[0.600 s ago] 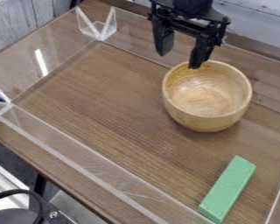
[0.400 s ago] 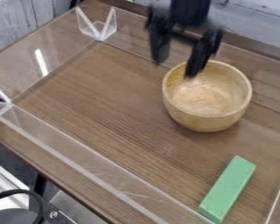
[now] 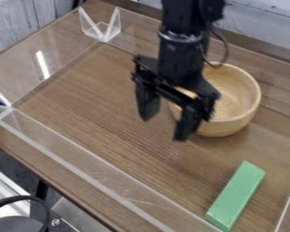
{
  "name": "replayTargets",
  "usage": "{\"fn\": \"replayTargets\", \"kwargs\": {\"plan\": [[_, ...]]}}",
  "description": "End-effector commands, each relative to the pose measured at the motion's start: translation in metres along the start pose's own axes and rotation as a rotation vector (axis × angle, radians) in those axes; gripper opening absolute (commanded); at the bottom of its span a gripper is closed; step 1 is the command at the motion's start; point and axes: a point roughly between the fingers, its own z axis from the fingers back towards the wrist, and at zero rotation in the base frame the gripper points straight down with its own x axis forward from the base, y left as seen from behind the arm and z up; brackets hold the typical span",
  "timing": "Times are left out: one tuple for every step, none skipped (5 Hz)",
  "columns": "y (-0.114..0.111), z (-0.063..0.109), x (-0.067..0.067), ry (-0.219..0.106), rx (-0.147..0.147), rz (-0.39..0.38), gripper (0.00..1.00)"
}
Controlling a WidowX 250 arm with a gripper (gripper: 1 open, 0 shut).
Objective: Put the green block in the brown bowl
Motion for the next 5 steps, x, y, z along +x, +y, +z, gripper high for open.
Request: {"fn": "replayTargets", "kwargs": {"plan": [[-0.027,0.004,-0.004,-0.057,0.003,-0.029,1.00],[-0.057,-0.006,-0.009,-0.065,0.003,-0.071,1.00],[-0.077,-0.019,-0.005,-0.064,-0.012,-0.102,1.00],[-0.086,-0.032,0.003,-0.055,-0.022,-0.110,1.00],[-0.089,-0.045,0.009,-0.037,-0.027,-0.112,1.00]]}}
